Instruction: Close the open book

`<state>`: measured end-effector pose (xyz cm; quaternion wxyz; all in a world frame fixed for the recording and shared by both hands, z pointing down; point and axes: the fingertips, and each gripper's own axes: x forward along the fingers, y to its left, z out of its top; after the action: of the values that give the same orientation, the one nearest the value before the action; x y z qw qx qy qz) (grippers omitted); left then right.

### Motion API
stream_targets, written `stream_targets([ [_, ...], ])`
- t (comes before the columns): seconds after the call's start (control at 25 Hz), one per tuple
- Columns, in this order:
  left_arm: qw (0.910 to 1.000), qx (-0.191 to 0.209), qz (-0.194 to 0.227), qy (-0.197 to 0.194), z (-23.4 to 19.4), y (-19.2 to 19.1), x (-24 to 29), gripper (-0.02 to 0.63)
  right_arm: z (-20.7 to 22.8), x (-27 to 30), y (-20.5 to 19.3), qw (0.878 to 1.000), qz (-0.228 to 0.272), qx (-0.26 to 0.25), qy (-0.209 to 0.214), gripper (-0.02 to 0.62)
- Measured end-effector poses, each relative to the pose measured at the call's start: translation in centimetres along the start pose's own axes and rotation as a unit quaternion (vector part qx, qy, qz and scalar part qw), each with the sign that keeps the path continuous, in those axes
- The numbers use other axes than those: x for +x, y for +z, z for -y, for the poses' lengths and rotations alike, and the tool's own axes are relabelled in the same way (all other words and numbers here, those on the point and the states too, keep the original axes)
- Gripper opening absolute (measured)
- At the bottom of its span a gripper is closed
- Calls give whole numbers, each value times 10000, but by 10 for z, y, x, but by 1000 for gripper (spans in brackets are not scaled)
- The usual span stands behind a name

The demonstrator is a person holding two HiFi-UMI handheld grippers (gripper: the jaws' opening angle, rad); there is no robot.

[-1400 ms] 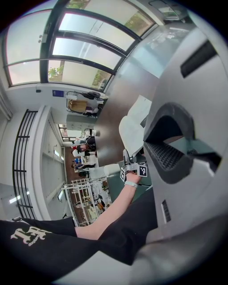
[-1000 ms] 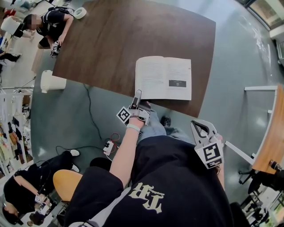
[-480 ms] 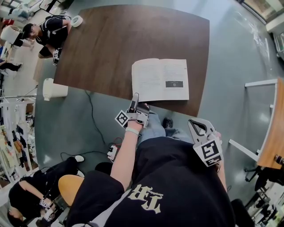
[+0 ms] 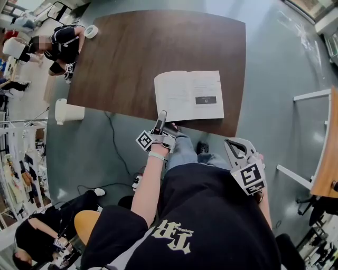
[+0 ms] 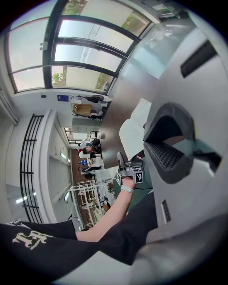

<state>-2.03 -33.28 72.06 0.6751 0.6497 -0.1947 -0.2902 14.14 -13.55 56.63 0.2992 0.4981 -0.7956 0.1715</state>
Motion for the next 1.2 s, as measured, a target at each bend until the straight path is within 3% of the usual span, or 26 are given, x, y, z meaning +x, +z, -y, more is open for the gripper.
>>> stream_targets([
  [0.4, 9963, 530, -672, 82, 17, -20, 12, 385, 6, -7, -5, 9999, 93, 78, -76, -12],
  [1.2, 9911, 601, -1188, -62, 39, -55, 33, 385, 19, -17, -17, 9992, 132, 248, -293, -12],
])
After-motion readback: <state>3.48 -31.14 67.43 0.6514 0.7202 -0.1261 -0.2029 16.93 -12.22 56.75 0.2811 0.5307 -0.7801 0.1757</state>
